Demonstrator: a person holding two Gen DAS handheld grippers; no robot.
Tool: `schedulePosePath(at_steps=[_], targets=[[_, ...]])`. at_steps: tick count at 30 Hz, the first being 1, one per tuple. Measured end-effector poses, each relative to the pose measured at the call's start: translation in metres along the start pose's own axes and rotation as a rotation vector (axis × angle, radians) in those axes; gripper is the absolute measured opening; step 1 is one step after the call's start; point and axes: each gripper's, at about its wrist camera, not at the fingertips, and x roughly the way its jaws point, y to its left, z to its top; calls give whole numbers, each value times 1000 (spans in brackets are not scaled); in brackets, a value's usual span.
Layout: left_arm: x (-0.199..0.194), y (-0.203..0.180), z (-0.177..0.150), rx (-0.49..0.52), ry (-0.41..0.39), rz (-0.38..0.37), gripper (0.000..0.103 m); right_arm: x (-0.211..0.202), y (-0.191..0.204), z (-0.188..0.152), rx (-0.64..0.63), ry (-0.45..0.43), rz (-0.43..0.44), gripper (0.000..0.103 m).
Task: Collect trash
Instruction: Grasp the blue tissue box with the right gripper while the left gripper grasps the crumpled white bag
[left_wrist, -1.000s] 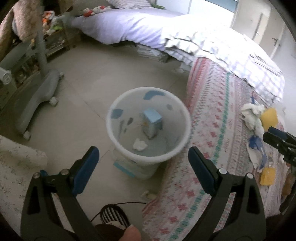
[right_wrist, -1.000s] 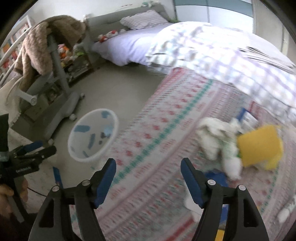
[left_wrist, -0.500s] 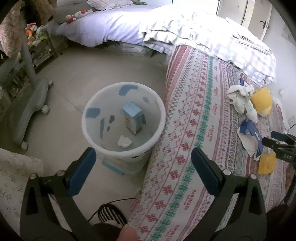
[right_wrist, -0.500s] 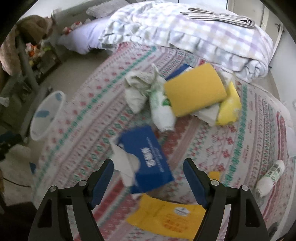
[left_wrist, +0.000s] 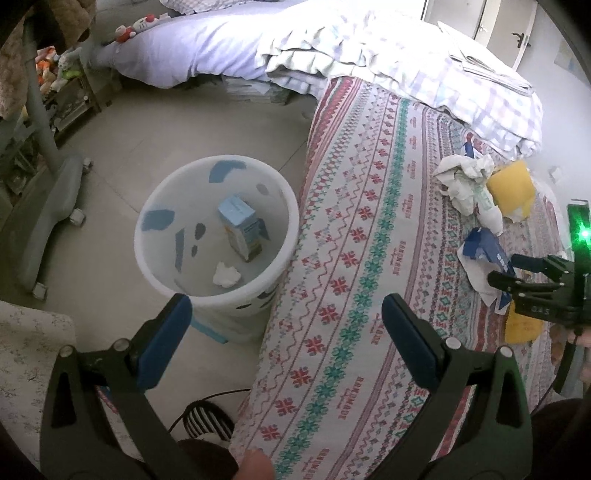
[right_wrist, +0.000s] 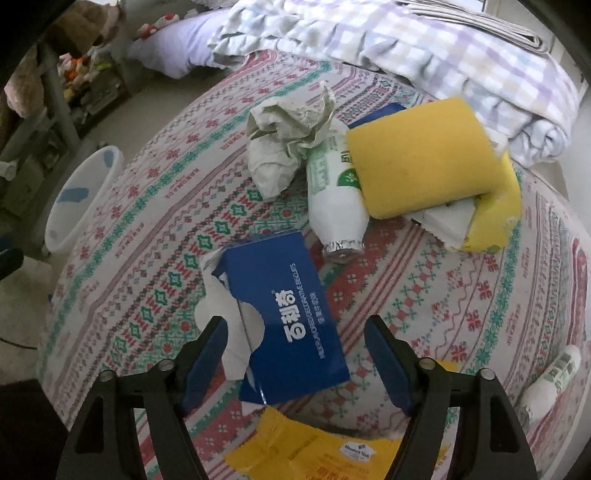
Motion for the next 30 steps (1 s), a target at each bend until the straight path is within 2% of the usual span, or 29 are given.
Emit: schedulePosePath(at_steps=[1, 2, 8, 12, 16, 19, 24, 30], targets=[[0, -1, 0, -3, 1, -3, 102, 2, 0, 1, -5, 8, -3, 60], [1, -2, 1, -4, 3, -6, 102, 4, 0, 2, -9, 18, 0, 48], [4, -13, 4, -1, 9, -17, 102, -6, -3, 4, -12, -11, 7, 47], [9, -24, 9, 0, -2, -24, 102, -34, -12, 0, 10, -65, 42, 47], [18, -44, 17, 12, -6, -31, 102, -60, -24, -1, 32, -131, 41, 47], [25, -63, 25, 13, -12, -67, 102, -74, -38, -1, 61, -167, 40, 47], [31, -95, 41, 45, -73, -111, 102, -88, -73, -3, 144, -201, 28, 47], [52, -129, 56, 59, -89, -182, 102, -97, -112, -5, 236, -226, 6, 47]])
